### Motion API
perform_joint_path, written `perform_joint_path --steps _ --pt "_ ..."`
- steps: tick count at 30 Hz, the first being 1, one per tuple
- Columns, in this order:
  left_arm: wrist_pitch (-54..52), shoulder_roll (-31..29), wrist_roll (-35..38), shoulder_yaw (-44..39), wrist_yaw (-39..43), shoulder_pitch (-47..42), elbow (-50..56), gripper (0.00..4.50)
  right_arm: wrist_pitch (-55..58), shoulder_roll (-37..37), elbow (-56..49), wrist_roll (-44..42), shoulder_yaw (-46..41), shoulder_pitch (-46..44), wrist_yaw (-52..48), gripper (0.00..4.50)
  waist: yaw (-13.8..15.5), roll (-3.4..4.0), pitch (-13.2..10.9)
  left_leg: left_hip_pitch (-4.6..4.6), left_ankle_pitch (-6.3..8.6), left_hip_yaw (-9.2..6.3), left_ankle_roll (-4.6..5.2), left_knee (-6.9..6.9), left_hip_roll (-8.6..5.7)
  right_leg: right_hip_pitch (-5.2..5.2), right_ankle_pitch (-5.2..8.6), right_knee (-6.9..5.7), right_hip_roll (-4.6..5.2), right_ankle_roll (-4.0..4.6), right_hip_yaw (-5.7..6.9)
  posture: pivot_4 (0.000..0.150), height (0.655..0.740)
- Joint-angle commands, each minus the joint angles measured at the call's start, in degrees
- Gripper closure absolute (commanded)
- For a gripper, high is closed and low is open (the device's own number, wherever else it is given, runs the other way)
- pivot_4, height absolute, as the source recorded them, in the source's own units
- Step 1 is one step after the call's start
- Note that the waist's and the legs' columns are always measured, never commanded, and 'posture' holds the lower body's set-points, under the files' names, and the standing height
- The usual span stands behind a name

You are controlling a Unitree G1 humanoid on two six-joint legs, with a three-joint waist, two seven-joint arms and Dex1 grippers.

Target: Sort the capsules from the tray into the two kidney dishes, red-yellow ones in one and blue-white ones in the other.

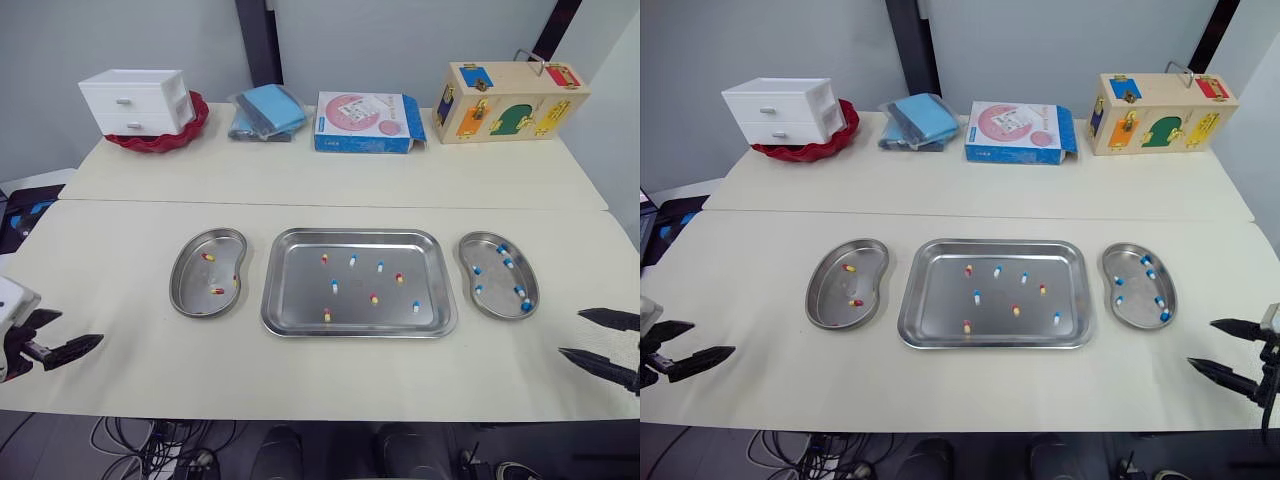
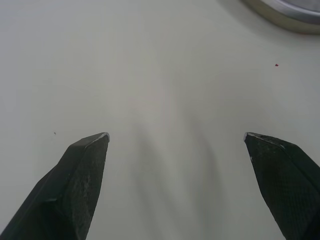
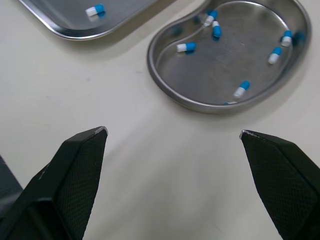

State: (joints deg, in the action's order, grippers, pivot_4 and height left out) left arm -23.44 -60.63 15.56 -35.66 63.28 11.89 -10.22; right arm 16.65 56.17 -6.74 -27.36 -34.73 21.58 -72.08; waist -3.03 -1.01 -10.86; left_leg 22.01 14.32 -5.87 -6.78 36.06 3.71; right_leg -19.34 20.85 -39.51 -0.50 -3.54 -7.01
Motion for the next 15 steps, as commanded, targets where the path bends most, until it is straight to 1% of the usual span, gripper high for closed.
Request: perform_joint_path --steps 1,3,5,7,11,15 --pt "-2.64 -1.04 3.50 1.25 2.48 -0.20 9.24 0.02 -0.10 -3.85 -10.78 -4.08 1.00 1.83 0.43 0.00 0.06 0.00 0.00 0.00 0.00 -0.01 0.00 0.00 0.01 0.00 0.00 0.00 0.00 0.00 0.01 0.150 0.7400" --pt "-4.61 -1.63 5.43 3.58 3.71 -2.12 13.35 0.02 -0.56 -7.26 -16.55 -6.00 3.09 2.29 1.67 0.00 0.18 0.00 0.01 0.01 0.00 -0.05 0.00 0.01 0.01 0.02 0.00 -0.01 -0.01 0.00 0.04 0.150 0.7400" --pt "-6.88 -2.95 7.23 8.81 5.06 -6.52 18.00 0.02 -0.33 -10.54 -23.70 -7.53 7.47 3.40 3.32 0.00 0.45 -0.02 0.02 0.01 -0.01 -0.07 -0.01 0.02 0.00 0.03 0.00 -0.04 0.00 0.00 0.05 0.150 0.7400" --pt "-7.53 -3.44 7.66 13.70 5.69 -11.26 19.90 0.02 -0.02 -12.13 -27.61 -7.54 11.18 3.32 4.58 0.00 0.76 -0.02 0.01 0.02 -0.01 -0.11 -0.02 0.03 -0.01 0.04 0.00 -0.05 -0.01 0.00 0.08 0.150 0.7400" --pt "-7.09 -2.78 6.94 24.78 8.16 -22.29 21.23 0.02 -1.90 -15.68 -30.59 -6.52 17.62 1.17 7.11 0.00 0.92 -0.01 0.02 0.00 -0.01 -0.09 -0.01 0.04 -0.02 0.04 -0.01 -0.04 -0.01 -0.01 0.07 0.150 0.7400" --pt "-4.63 1.01 5.12 34.92 10.78 -33.58 19.35 0.02 -5.48 -16.66 -29.23 -2.17 23.10 0.56 7.18 0.00 1.12 0.00 0.01 0.05 -0.01 -0.13 -0.01 0.04 -0.01 0.00 -0.01 -0.03 -0.06 0.00 0.11 0.150 0.7400"
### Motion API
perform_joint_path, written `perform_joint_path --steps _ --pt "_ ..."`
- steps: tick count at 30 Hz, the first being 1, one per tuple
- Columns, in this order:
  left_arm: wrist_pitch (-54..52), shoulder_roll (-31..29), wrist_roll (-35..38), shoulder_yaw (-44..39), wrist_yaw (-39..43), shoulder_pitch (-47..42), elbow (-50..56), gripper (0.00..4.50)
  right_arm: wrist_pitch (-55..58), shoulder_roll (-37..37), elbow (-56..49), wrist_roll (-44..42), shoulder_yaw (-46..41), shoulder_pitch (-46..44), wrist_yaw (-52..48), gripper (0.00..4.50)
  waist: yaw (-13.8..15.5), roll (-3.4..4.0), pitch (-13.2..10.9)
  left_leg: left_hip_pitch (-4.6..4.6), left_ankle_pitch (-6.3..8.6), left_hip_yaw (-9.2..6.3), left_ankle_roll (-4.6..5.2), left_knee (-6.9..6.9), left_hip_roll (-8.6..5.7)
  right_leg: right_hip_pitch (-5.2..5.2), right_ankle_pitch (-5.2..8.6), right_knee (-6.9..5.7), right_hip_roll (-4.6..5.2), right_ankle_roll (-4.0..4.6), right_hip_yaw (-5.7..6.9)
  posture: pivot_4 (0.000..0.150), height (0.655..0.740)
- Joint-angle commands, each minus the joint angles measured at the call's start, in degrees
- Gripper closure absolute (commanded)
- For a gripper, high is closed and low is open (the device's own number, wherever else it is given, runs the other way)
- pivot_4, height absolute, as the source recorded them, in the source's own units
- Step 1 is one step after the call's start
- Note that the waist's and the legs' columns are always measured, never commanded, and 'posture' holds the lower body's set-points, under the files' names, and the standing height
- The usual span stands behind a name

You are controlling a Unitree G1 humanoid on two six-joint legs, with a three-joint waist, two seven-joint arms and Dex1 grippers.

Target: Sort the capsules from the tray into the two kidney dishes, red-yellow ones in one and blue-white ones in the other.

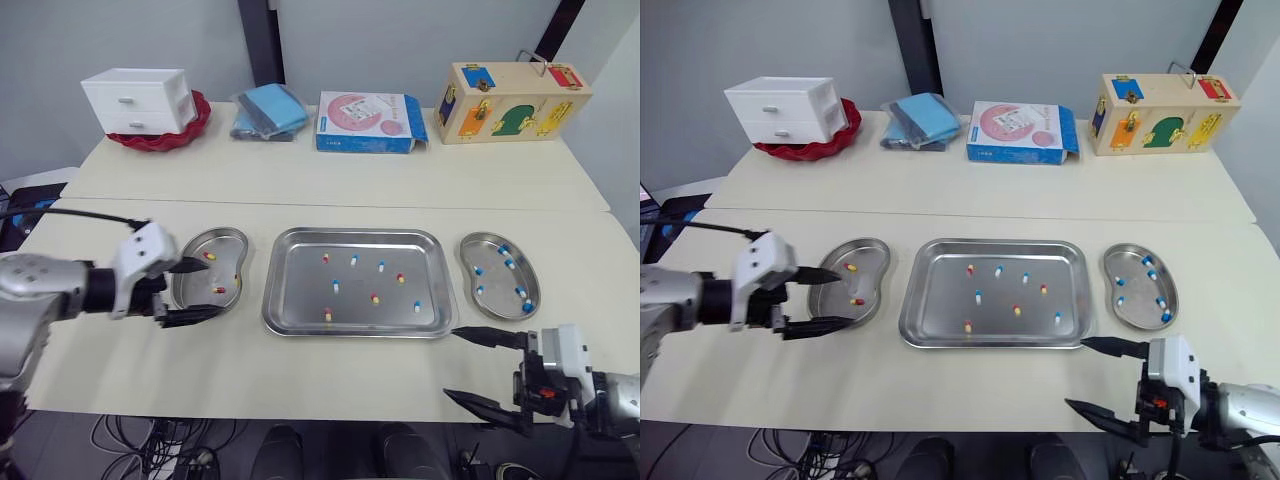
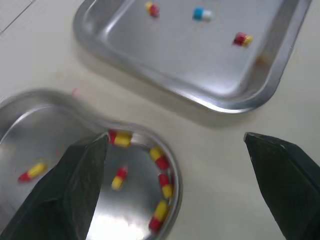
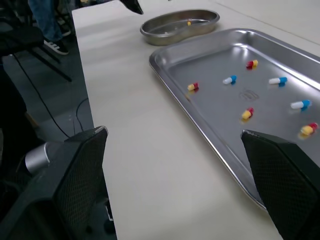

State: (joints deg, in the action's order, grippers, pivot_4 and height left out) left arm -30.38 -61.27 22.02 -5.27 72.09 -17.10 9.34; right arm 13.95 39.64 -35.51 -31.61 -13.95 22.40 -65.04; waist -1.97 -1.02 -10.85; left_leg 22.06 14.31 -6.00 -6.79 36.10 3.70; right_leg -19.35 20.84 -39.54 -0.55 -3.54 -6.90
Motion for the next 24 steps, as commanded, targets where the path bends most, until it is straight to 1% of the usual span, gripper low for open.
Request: perform_joint_path --steps 1,5,9,12,17,18,19,23,24 --pt "3.28 3.05 -2.05 7.18 2.89 -6.97 -0.84 0.02 -3.04 -0.29 -0.35 2.72 3.34 -0.39 0.64 0.00 0.10 0.00 0.00 0.00 0.00 0.01 0.00 0.01 0.00 0.00 0.00 0.00 0.00 0.00 -0.02 0.150 0.7400" --pt "7.19 8.53 -6.01 15.88 5.57 -13.77 -3.43 0.02 -2.36 -0.52 -1.50 3.01 4.62 -0.43 3.31 0.00 0.06 0.00 0.00 0.01 0.00 0.00 0.00 0.06 -0.01 0.03 0.00 0.00 0.00 0.00 -0.01 0.150 0.7400" --pt "8.62 13.82 -10.77 21.52 4.14 -19.15 -7.30 0.02 -2.14 -0.05 -2.41 2.69 3.96 0.74 4.85 0.00 0.16 0.00 0.00 0.04 -0.01 -0.06 0.00 0.11 0.00 0.03 0.00 -0.01 -0.02 0.01 0.02 0.150 0.7400" --pt "9.31 16.14 -13.32 24.21 4.32 -21.40 -9.83 0.02 -2.36 0.05 -3.12 2.85 3.66 1.48 6.02 0.00 0.10 0.00 0.00 0.05 0.00 -0.07 0.00 0.14 -0.01 0.05 0.00 -0.01 -0.02 0.01 0.02 0.150 0.7400" --pt "11.44 19.36 -15.24 26.26 5.11 -22.64 -13.76 0.02 -2.83 0.10 -3.45 3.59 3.76 2.44 7.60 0.00 0.05 0.00 0.00 0.05 -0.01 -0.08 0.01 0.16 -0.01 0.04 0.00 -0.04 -0.03 0.01 0.02 0.150 0.7400" --pt "12.10 19.82 -15.56 26.57 5.37 -22.47 -14.38 0.42 -3.43 -0.11 -3.25 3.85 3.76 2.61 7.76 0.00 0.06 0.00 0.00 0.05 -0.01 -0.08 0.01 0.18 -0.01 0.04 0.00 -0.04 -0.03 0.01 0.02 0.150 0.7400" --pt "12.58 20.10 -15.80 26.68 5.53 -22.31 -14.79 0.56 -3.87 -0.23 -3.14 4.07 3.80 2.78 7.90 0.00 0.11 0.00 0.00 0.06 -0.01 -0.08 0.01 0.18 -0.01 0.04 0.00 -0.04 -0.03 0.01 0.02 0.150 0.7400" --pt "14.11 22.69 -17.33 27.65 5.10 -22.69 -17.34 1.87 -5.67 -0.97 -1.61 4.67 3.93 2.50 8.67 0.00 0.15 0.00 0.00 0.08 -0.01 -0.10 0.01 0.21 -0.01 0.05 0.00 -0.05 -0.03 0.00 0.04 0.150 0.7400" --pt "14.15 23.34 -17.38 27.82 5.10 -22.82 -17.54 1.87 -6.13 -1.13 -1.21 4.86 4.03 2.27 8.75 0.00 0.15 0.00 0.00 0.08 -0.01 -0.10 0.01 0.22 -0.02 0.05 0.00 -0.05 -0.03 0.01 0.04 0.150 0.7400"
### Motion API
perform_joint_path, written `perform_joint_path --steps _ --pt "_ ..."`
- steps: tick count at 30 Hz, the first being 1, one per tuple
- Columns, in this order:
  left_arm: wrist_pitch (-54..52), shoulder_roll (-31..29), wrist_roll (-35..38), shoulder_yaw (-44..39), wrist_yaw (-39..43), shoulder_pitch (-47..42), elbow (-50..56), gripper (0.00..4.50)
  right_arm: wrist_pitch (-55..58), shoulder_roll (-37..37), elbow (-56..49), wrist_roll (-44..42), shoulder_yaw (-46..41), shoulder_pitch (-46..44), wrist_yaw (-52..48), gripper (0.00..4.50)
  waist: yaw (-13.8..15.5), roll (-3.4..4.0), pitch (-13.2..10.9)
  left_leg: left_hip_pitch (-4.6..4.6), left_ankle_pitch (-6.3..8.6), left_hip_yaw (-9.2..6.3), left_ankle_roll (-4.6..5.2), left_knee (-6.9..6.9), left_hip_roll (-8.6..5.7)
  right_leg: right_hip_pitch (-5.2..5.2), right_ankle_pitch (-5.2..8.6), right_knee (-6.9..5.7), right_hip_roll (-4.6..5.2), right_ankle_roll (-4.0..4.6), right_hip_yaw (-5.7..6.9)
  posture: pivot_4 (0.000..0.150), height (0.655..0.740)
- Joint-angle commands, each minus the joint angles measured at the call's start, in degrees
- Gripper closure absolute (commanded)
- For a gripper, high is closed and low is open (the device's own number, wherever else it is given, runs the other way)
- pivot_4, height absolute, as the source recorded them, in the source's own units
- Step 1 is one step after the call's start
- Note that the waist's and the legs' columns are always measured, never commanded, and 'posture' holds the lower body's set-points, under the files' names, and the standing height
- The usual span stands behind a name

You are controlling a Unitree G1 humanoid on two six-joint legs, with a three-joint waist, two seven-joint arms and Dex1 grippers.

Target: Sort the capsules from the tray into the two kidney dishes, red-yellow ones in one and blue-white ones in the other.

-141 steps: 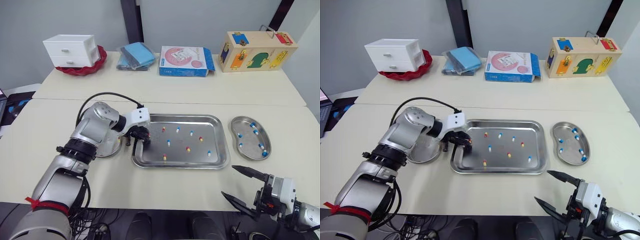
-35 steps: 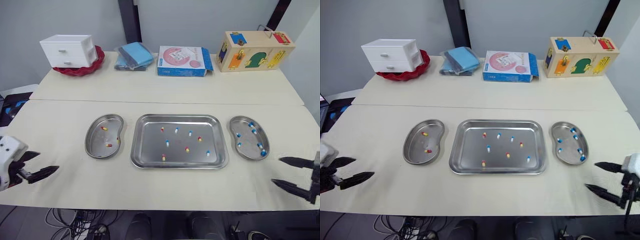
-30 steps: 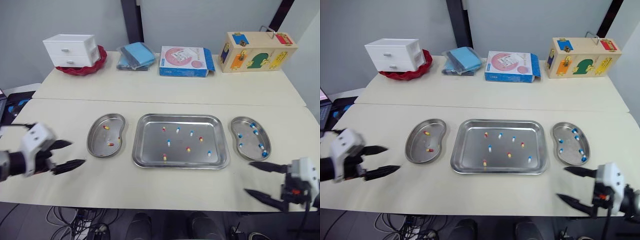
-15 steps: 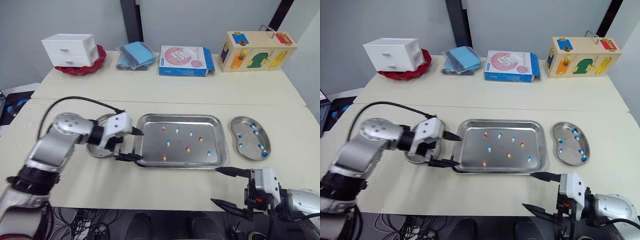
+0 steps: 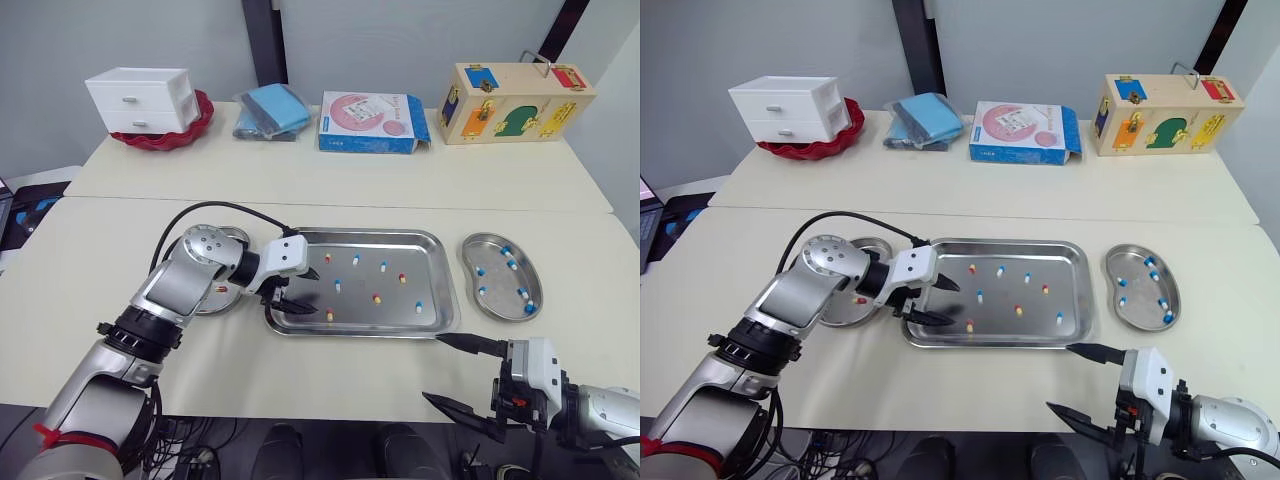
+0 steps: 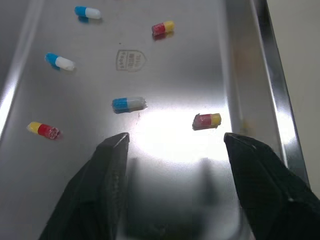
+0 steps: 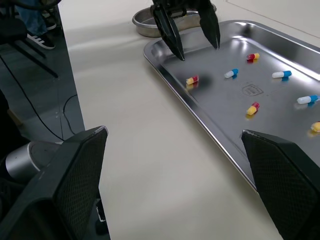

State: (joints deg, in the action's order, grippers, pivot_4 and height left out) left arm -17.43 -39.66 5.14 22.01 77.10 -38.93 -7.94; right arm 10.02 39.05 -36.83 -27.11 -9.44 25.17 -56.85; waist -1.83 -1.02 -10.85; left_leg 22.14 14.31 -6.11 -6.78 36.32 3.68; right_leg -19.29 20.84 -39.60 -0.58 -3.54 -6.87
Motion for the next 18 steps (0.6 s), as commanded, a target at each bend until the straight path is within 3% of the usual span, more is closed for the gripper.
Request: perform_joint_path --steps 1,18 --pt "0.99 2.12 -0.47 0.71 0.45 -1.06 -0.17 1.87 -2.48 -0.59 0.42 0.49 -0.37 -0.63 0.61 0.00 0.01 0.00 0.00 0.00 0.00 0.00 0.00 0.02 -0.01 0.02 0.00 0.00 0.00 0.00 0.00 0.150 0.7400" --pt "-0.56 4.78 -3.24 2.77 0.91 -1.21 -1.17 1.87 -3.21 -1.38 0.01 1.28 1.19 -0.66 3.24 0.00 0.00 0.00 0.00 0.03 0.00 -0.04 0.00 0.07 -0.01 0.01 0.00 -0.05 0.00 0.00 0.02 0.150 0.7400"
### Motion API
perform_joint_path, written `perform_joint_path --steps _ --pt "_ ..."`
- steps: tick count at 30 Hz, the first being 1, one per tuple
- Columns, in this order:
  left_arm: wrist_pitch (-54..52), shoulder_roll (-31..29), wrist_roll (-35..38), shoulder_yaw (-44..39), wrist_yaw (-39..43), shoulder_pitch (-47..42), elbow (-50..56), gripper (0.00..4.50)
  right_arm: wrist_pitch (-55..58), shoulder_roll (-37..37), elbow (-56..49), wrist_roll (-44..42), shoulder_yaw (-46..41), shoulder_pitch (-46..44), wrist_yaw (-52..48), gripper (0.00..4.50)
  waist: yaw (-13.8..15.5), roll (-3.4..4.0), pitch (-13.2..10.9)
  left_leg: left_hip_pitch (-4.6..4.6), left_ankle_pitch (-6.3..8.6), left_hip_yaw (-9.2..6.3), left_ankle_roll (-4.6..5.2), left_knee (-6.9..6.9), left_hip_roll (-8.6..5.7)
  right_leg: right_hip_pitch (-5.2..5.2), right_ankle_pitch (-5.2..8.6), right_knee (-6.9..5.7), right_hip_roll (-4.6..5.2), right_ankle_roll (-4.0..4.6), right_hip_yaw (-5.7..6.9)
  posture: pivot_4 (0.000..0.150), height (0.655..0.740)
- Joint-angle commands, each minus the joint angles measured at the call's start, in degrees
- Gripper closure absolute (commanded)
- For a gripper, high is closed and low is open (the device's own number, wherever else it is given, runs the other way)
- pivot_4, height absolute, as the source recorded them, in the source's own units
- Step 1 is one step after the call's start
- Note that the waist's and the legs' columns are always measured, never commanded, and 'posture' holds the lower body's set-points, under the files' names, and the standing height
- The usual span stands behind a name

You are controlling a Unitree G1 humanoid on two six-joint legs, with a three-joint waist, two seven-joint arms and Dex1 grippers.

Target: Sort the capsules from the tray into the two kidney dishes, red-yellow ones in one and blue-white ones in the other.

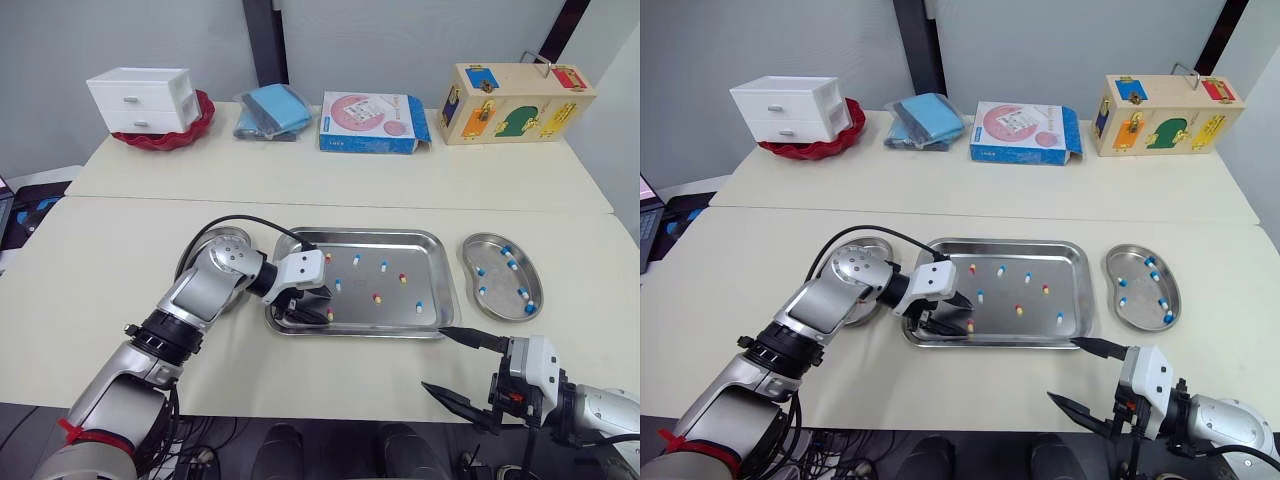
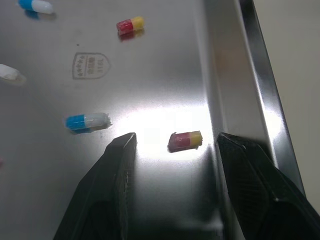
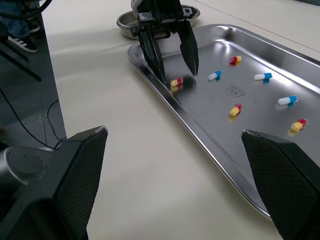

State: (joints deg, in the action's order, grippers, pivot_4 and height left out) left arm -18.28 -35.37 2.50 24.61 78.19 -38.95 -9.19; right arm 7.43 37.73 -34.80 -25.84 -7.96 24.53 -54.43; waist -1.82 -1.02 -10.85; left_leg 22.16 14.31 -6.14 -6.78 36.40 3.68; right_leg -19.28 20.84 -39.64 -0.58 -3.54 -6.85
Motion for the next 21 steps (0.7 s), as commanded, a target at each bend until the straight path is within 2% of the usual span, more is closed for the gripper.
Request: perform_joint_path --steps 1,11,14,18,21 --pt "0.33 0.68 -0.81 0.23 -0.24 -1.27 -0.12 1.87 -0.56 -0.01 -2.10 -0.03 -0.22 -0.07 0.98 0.00 -0.01 0.00 0.00 0.00 0.00 0.00 0.00 0.00 0.00 0.00 0.00 0.00 0.00 0.00 0.00 0.150 0.7400" --pt "0.43 1.37 -2.32 0.28 -0.03 -1.48 -0.50 1.87 0.15 0.45 -2.98 -0.56 -0.41 0.05 2.11 0.00 0.00 0.00 0.00 0.00 0.00 0.00 0.00 0.00 0.00 0.00 0.00 -0.01 0.00 0.00 0.00 0.150 0.7400" --pt "0.47 1.30 -2.55 0.35 0.14 -1.38 -0.32 2.43 0.36 0.52 -3.13 -0.73 -0.57 -0.02 2.27 0.00 0.00 0.00 0.00 0.00 0.00 0.00 0.00 0.00 0.00 0.00 0.00 -0.01 0.00 0.00 0.00 0.150 0.7400" --pt "0.31 1.03 -2.91 0.43 0.42 -1.26 -0.10 3.67 0.50 0.51 -3.10 -0.88 -0.79 -0.23 2.42 0.00 0.00 0.00 0.00 0.00 0.00 0.00 0.00 0.00 0.00 0.00 0.00 -0.01 0.00 0.00 0.00 0.150 0.7400" --pt "0.38 0.70 -3.21 0.63 0.78 -1.10 0.04 3.67 0.79 0.55 -3.13 -1.00 -0.81 -0.71 2.60 0.00 0.00 0.00 0.00 0.00 0.00 0.00 0.00 0.00 0.00 0.00 0.00 -0.01 0.00 0.00 0.00 0.150 0.7400"
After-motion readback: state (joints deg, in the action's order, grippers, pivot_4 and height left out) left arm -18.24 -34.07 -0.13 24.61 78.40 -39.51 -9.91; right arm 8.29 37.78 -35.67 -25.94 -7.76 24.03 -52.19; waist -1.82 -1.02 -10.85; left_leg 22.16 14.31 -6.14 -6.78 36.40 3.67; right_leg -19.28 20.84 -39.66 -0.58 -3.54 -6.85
